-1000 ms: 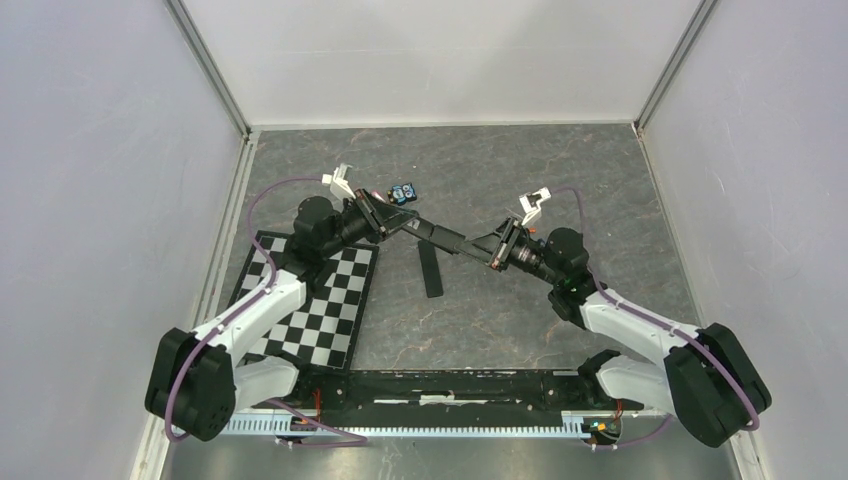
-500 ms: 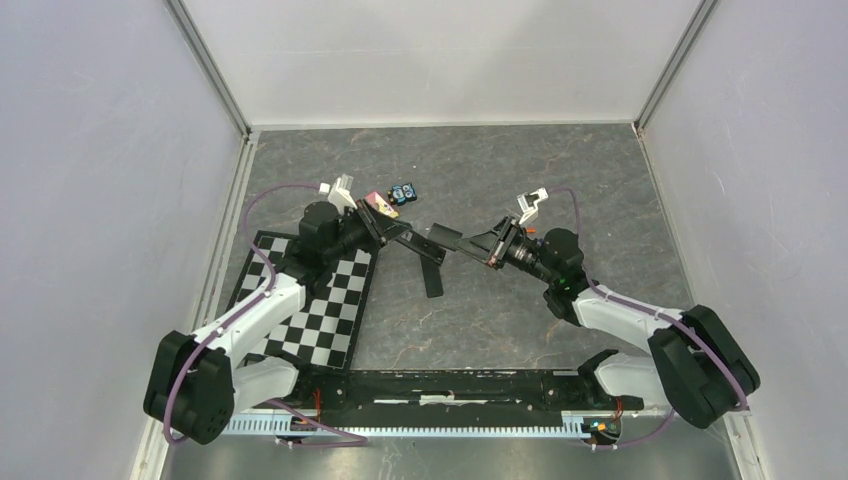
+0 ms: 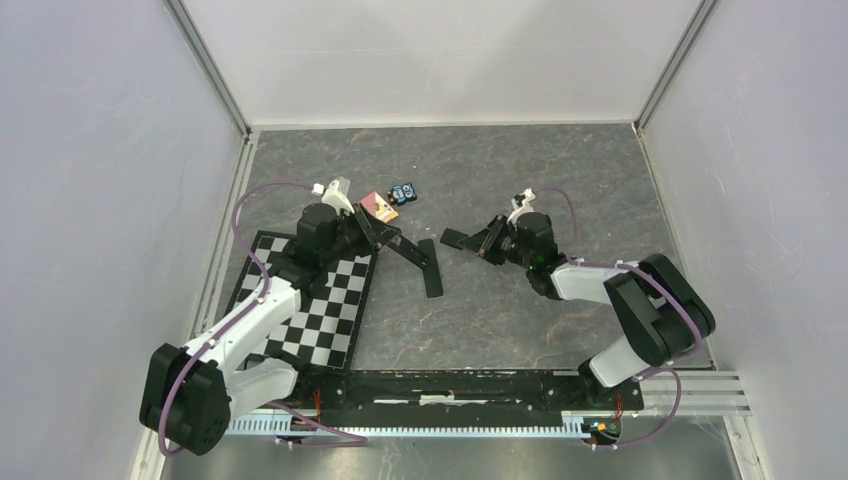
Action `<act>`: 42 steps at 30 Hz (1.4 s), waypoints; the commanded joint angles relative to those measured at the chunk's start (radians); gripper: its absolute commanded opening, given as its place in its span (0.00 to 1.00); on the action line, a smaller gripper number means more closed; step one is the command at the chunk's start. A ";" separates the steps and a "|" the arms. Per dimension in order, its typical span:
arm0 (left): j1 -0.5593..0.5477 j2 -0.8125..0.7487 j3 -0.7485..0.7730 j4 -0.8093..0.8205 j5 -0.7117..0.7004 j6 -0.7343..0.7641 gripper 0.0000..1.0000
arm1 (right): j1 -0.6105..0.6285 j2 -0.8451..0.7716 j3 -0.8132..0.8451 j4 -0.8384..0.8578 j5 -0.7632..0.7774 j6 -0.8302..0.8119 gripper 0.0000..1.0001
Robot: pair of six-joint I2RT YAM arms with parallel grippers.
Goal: Load the batteries into the remote control
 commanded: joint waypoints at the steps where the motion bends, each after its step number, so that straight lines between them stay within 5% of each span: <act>1: 0.000 -0.029 0.055 0.017 0.003 0.091 0.02 | -0.018 0.062 0.020 -0.055 0.046 -0.039 0.00; 6: 0.000 -0.029 0.051 0.064 0.046 0.088 0.02 | -0.041 0.087 0.010 -0.059 0.020 -0.036 0.07; 9: 0.000 -0.029 0.063 0.059 0.048 0.092 0.02 | -0.054 0.089 0.026 -0.115 -0.015 -0.054 0.37; 13: 0.000 -0.026 0.116 -0.005 0.025 0.127 0.02 | -0.079 0.055 0.007 -0.148 -0.061 -0.070 0.58; 20: 0.000 -0.021 0.131 0.008 0.066 0.110 0.02 | -0.126 -0.099 0.020 -0.290 -0.023 -0.229 0.66; 28: 0.000 0.011 0.214 0.000 0.363 0.214 0.02 | -0.158 -0.202 0.131 -0.399 -0.122 -0.599 0.65; 34: 0.000 0.027 0.273 -0.049 0.559 0.293 0.02 | -0.144 -0.281 0.083 0.025 -0.644 -0.509 0.87; 38: -0.003 0.029 0.282 -0.025 0.656 0.305 0.02 | -0.063 -0.359 0.019 0.352 -0.700 -0.306 0.98; 42: -0.010 0.045 0.297 -0.004 0.723 0.295 0.02 | 0.057 -0.341 0.057 0.310 -0.713 -0.336 0.98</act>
